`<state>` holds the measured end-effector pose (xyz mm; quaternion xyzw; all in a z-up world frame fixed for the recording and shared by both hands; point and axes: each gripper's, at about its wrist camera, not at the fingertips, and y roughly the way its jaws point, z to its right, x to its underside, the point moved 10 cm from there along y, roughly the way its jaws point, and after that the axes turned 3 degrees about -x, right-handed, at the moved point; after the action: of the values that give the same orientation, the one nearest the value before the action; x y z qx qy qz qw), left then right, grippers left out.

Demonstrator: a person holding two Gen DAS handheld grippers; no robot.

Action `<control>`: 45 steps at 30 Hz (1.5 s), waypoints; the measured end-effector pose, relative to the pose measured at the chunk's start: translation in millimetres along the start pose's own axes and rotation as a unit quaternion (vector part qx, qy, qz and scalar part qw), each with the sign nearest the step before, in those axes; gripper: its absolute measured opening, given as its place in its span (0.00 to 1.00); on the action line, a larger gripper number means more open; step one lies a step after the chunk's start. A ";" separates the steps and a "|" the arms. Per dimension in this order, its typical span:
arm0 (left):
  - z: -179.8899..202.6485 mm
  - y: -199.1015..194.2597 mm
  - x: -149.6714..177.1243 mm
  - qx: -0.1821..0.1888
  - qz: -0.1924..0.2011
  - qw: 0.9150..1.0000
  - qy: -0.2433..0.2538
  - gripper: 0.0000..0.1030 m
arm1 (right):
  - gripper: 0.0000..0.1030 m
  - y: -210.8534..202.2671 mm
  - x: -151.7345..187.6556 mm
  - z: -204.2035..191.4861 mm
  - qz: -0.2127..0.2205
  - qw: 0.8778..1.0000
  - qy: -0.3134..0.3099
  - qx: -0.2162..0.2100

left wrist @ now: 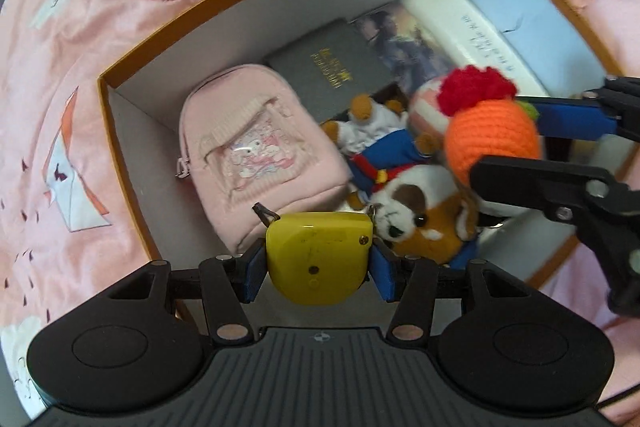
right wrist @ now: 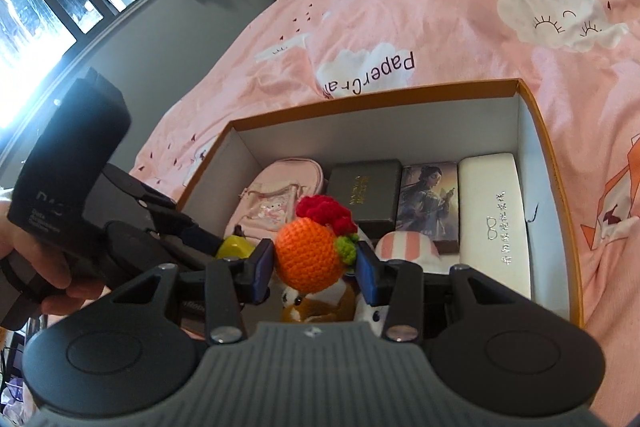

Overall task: Organize objects
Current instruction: 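Lower both items into the orange box and open both tools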

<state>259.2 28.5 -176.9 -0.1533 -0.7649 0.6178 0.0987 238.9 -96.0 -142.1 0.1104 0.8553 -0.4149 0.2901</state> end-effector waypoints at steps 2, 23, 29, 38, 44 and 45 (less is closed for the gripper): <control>0.4 0.7 1.8 0.000 -0.007 1.000 0.006 0.59 | 0.44 0.7 0.5 1.0 -0.002 1.000 0.000 0.001; -44.9 -76.5 10.6 0.078 0.206 0.970 -0.104 0.61 | 0.44 24.9 8.0 -40.3 -0.061 0.996 -0.011 -0.062; -65.4 -85.1 32.6 0.099 0.270 0.938 -0.193 0.61 | 0.44 60.2 24.3 -60.2 -0.117 0.991 0.004 -0.070; -83.0 -74.2 63.4 0.108 0.291 0.910 -0.276 0.61 | 0.46 87.5 40.5 -69.6 -0.170 0.980 0.049 -0.088; -89.4 -60.9 73.0 0.105 0.277 0.907 -0.300 0.61 | 0.46 90.6 45.2 -70.2 -0.177 0.978 0.061 -0.086; -89.6 -60.7 74.3 0.107 0.277 0.906 -0.302 0.61 | 0.46 89.5 45.2 -70.5 -0.177 0.978 0.064 -0.088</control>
<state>213.5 125.5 -101.2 -0.1532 -0.6142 0.7151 -0.2964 212.3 12.7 -192.1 -0.0425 0.9111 -0.3750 0.1657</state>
